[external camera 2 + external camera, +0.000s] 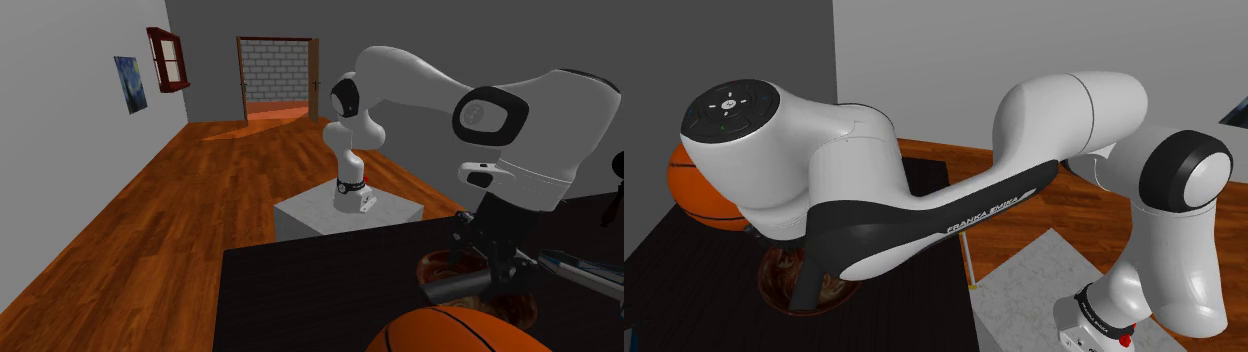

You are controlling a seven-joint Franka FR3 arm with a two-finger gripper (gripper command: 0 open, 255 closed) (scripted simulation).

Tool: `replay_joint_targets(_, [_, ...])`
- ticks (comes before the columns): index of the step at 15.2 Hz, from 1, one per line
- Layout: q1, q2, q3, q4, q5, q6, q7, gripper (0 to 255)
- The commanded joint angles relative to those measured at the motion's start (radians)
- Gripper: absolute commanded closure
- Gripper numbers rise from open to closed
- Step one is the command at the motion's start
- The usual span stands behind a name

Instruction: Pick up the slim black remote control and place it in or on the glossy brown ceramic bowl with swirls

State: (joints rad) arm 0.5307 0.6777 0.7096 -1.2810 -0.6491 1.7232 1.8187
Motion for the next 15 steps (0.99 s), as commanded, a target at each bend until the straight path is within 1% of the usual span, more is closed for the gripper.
replay_joint_targets(1, [0.000,0.000,0.000,0.000,0.000,0.000,0.000,0])
replay_joint_targets(4, [0.000,0.000,0.000,0.000,0.000,0.000,0.000,0])
replay_joint_targets(8, [0.047,-0.005,0.006,0.123,0.012,-0.116,-0.025,0])
replay_joint_targets(15, [0.048,-0.005,0.006,0.123,0.012,-0.116,-0.025,0])
